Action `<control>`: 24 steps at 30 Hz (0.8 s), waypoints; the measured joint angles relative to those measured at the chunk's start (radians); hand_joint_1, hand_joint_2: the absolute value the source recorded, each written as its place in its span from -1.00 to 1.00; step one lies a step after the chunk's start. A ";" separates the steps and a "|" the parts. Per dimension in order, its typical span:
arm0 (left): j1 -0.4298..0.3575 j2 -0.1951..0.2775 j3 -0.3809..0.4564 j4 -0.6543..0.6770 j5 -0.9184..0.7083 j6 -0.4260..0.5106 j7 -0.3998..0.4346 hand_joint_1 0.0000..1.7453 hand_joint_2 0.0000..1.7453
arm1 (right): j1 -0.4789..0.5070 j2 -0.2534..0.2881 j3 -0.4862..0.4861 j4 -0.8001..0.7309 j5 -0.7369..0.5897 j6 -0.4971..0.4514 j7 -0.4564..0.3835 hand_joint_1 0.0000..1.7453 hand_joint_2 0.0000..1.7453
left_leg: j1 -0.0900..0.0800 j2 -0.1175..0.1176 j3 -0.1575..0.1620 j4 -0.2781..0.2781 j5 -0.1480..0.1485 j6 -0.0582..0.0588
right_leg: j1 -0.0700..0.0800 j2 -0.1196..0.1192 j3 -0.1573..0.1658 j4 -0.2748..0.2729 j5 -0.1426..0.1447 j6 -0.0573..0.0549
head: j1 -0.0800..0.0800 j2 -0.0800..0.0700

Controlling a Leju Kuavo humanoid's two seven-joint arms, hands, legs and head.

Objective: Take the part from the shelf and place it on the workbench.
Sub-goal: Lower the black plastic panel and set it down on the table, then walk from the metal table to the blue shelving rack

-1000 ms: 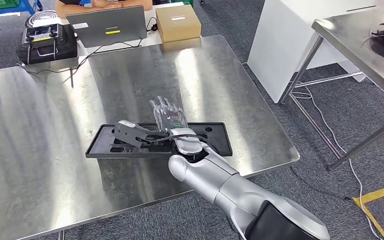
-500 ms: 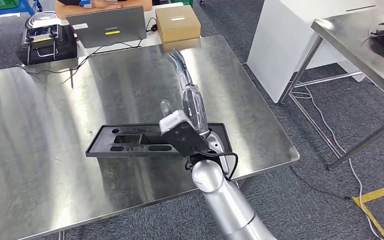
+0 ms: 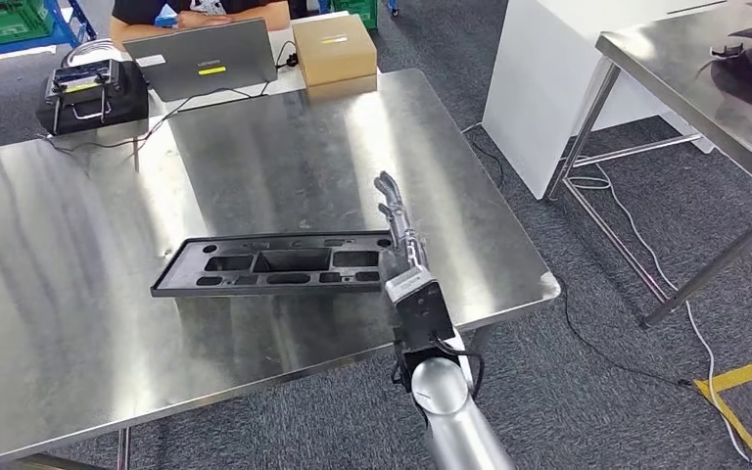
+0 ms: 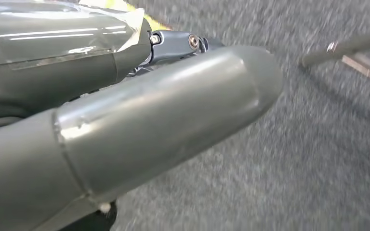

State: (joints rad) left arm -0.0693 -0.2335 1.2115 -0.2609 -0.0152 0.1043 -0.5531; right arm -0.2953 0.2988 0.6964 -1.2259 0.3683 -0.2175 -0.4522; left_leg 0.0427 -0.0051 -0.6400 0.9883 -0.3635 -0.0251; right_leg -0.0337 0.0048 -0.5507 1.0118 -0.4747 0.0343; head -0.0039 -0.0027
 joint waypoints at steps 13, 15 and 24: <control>-0.011 0.022 -0.001 -0.005 -0.010 -0.077 0.020 -1.00 -1.00 | 0.095 -0.019 -0.139 -0.021 0.010 -0.029 -0.010 -1.00 -1.00 | -0.041 0.008 0.136 0.018 -0.157 0.057 | 0.030 -0.009 -0.081 -0.003 0.087 -0.020 | -0.003 0.000; -0.012 0.021 -0.001 -0.007 -0.012 -0.078 0.020 -1.00 -1.00 | 0.099 -0.020 -0.144 -0.024 0.015 -0.031 -0.010 -1.00 -1.00 | -0.045 0.009 0.128 0.007 -0.134 0.065 | 0.027 -0.011 -0.085 -0.005 0.096 -0.007 | -0.004 0.000; -0.015 0.018 -0.001 -0.009 -0.036 -0.097 0.028 -1.00 -1.00 | 0.150 -0.040 -0.180 -0.068 0.062 -0.027 0.000 -1.00 -1.00 | -0.042 0.015 0.020 -0.006 -0.029 0.074 | 0.021 -0.008 -0.063 0.191 -0.049 0.018 | 0.003 0.000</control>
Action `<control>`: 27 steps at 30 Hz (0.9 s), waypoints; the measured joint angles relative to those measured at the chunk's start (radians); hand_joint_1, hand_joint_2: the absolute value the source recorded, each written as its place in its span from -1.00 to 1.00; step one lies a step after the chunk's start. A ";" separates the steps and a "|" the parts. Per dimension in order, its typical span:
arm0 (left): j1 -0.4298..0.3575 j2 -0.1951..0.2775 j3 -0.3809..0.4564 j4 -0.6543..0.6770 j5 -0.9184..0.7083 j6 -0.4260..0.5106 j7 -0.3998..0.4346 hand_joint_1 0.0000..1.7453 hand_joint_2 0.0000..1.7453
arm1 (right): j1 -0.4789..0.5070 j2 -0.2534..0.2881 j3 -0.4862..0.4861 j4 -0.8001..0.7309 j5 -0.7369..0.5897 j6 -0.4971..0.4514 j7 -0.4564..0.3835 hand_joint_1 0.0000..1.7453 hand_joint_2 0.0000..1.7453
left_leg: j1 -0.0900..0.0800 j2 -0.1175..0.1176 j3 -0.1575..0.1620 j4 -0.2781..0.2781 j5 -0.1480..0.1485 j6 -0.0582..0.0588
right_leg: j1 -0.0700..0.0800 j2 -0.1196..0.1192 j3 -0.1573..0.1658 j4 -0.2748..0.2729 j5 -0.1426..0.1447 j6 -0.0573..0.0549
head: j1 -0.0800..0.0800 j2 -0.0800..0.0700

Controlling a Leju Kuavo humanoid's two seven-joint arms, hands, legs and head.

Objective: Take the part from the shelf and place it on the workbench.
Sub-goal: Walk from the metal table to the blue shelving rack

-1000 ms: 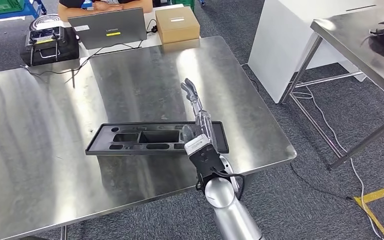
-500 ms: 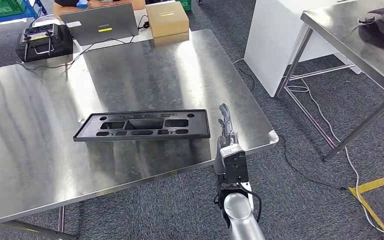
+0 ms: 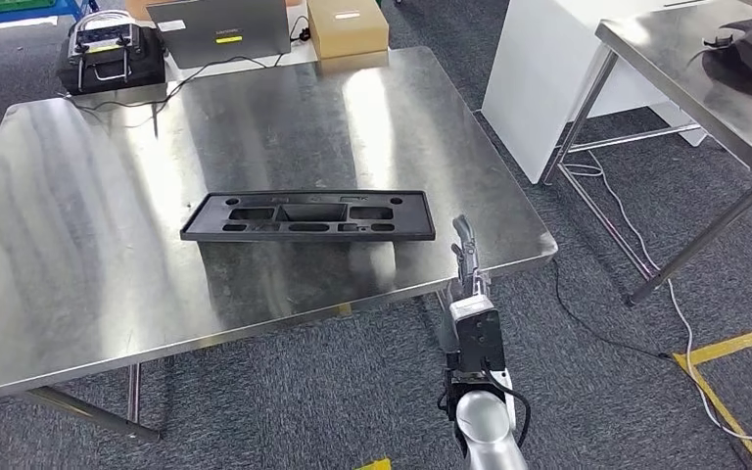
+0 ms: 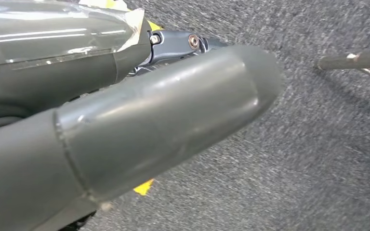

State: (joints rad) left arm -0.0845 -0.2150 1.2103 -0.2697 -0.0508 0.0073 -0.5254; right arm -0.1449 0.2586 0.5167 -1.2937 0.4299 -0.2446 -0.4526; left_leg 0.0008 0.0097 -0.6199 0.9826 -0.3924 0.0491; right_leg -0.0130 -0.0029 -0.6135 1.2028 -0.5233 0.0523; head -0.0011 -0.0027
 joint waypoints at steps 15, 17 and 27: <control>0.004 0.001 -0.014 -0.006 -0.045 -0.014 0.037 -1.00 -1.00 | 0.091 -0.012 -0.122 -0.087 0.039 0.007 0.051 -1.00 -1.00 | 0.027 -0.009 -0.012 0.239 -0.134 -0.073 | -0.009 -0.003 0.032 -0.230 0.108 -0.053 | -0.009 0.000; 0.003 0.002 -0.015 -0.008 -0.054 -0.010 0.048 -1.00 -1.00 | 0.100 -0.011 -0.146 -0.078 0.047 0.007 0.058 -1.00 -1.00 | 0.029 -0.012 0.095 0.098 -0.118 -0.073 | -0.010 -0.003 0.013 -0.219 0.120 -0.040 | -0.009 0.000; 0.001 0.006 -0.016 -0.011 -0.091 -0.007 0.082 -1.00 -1.00 | 0.145 -0.005 -0.241 -0.025 0.081 0.005 0.068 -1.00 -1.00 | 0.005 -0.005 0.065 -0.004 -0.057 0.005 | -0.012 -0.001 -0.084 0.042 -0.038 -0.018 | -0.001 0.000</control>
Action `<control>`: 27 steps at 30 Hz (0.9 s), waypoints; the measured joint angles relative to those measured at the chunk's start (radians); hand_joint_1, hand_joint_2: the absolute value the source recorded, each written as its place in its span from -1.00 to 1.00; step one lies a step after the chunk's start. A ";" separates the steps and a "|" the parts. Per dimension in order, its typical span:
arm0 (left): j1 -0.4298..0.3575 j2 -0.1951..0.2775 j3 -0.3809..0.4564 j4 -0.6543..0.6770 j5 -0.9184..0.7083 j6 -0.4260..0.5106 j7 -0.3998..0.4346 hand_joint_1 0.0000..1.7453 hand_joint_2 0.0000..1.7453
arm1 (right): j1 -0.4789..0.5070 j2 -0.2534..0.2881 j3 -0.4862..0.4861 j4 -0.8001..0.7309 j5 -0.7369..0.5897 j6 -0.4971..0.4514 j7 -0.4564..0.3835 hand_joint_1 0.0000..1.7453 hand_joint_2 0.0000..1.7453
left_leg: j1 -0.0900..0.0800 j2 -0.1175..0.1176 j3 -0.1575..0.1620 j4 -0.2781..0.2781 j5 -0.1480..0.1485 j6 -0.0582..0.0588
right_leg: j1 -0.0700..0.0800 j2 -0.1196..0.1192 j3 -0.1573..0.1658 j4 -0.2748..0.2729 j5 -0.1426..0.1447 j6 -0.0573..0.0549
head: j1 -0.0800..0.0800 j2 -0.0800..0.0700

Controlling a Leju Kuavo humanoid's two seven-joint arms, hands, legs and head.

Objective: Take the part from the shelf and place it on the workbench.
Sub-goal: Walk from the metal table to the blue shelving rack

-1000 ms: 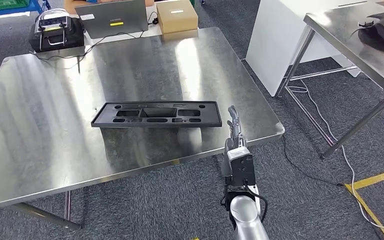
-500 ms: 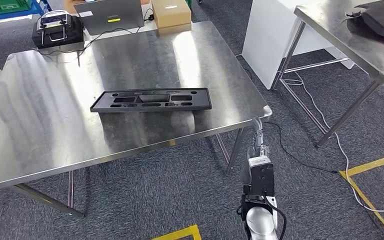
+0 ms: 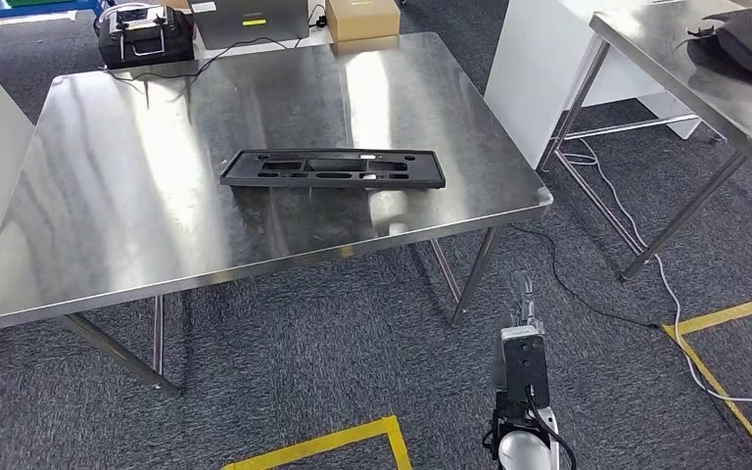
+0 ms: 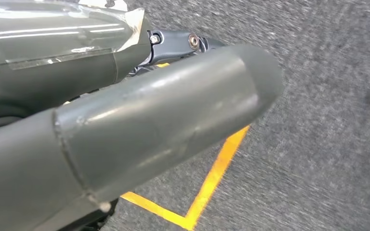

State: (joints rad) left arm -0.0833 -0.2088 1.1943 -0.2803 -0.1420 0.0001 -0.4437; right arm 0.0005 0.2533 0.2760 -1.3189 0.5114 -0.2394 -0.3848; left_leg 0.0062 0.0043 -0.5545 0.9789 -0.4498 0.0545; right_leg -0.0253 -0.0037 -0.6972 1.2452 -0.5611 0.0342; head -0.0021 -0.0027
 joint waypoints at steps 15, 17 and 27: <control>0.002 0.027 -0.010 0.001 -0.068 -0.060 0.040 -1.00 -1.00 | -0.072 -0.017 -0.140 0.411 -0.102 -0.153 0.089 -1.00 -1.00 | 0.008 -0.002 -0.138 0.224 -0.115 -0.065 | 0.010 -0.007 0.188 -0.297 0.105 -0.048 | -0.013 0.000; 0.002 0.033 -0.016 0.002 -0.079 -0.062 0.041 -1.00 -1.00 | -0.089 -0.037 -0.198 0.578 -0.124 -0.212 0.115 -1.00 -1.00 | 0.013 -0.002 -0.133 0.294 -0.110 -0.072 | 0.008 -0.012 0.160 -0.291 0.126 -0.039 | -0.013 0.000; 0.006 0.038 -0.023 0.010 -0.084 -0.082 0.027 -1.00 -1.00 | -0.072 -0.117 -0.373 1.009 -0.157 -0.251 0.363 -1.00 -1.00 | 0.007 -0.003 0.041 0.020 -0.053 -0.013 | -0.002 -0.012 0.057 -0.207 0.133 0.022 | -0.013 0.000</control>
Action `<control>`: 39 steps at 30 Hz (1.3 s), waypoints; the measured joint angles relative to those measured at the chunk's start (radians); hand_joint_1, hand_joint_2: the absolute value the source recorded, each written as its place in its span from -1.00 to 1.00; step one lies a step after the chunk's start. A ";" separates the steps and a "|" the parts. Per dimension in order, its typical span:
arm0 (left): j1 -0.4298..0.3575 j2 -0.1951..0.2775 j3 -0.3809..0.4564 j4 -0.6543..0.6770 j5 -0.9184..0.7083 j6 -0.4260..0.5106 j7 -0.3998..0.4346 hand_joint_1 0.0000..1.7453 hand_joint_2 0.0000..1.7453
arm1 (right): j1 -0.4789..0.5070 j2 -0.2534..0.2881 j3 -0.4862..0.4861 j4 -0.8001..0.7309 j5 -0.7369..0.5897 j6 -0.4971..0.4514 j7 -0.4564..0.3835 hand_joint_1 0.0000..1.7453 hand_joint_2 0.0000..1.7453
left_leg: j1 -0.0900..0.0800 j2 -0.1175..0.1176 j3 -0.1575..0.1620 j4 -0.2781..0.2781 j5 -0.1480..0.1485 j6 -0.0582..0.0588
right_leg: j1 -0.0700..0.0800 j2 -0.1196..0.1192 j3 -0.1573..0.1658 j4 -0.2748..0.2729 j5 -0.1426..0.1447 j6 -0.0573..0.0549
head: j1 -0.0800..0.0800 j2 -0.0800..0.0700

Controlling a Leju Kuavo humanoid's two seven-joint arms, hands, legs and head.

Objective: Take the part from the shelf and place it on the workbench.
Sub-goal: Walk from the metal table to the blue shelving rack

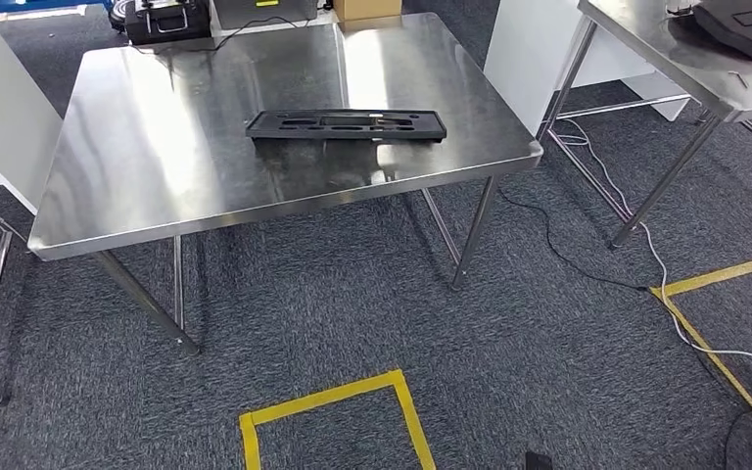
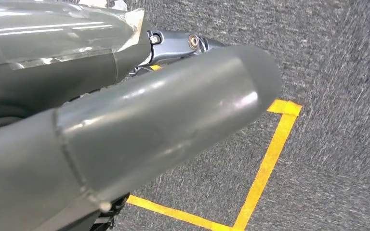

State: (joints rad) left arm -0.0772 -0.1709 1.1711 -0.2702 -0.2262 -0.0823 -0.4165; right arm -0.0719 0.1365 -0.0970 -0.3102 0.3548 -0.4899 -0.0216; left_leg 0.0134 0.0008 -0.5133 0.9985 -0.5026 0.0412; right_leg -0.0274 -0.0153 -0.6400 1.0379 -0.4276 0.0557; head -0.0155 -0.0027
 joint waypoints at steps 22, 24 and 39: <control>0.015 0.001 0.003 0.019 0.005 -0.045 -0.006 -1.00 -1.00 | 0.022 -0.033 -0.103 0.104 -0.062 -0.009 0.030 -1.00 -1.00 | 0.011 0.000 -0.119 0.201 -0.022 -0.060 | 0.013 0.049 0.160 -0.090 -0.059 -0.054 | 0.001 0.000; 0.017 0.002 0.003 0.020 0.000 -0.051 -0.006 -1.00 -1.00 | 0.022 -0.034 -0.112 0.106 -0.069 -0.010 0.026 -1.00 -1.00 | 0.020 -0.039 -0.031 0.073 0.005 -0.063 | 0.009 0.067 0.141 -0.073 -0.055 -0.047 | 0.001 0.000; 0.024 0.011 -0.004 0.029 -0.025 -0.073 -0.006 -1.00 -1.00 | 0.031 -0.035 -0.160 0.110 -0.103 -0.018 0.008 -1.00 -1.00 | 0.006 0.062 -0.016 -0.005 0.016 0.001 | 0.011 0.016 -0.002 0.176 -0.132 0.001 | 0.015 0.000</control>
State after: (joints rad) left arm -0.0533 -0.1595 1.1676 -0.2413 -0.2516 -0.1551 -0.4223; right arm -0.0410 0.1019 -0.2570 -0.1998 0.2515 -0.5083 -0.0134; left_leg 0.0194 0.0630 -0.5294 0.9936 -0.4868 0.0425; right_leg -0.0163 0.0007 -0.6425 1.2139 -0.5600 0.0565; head -0.0001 -0.0027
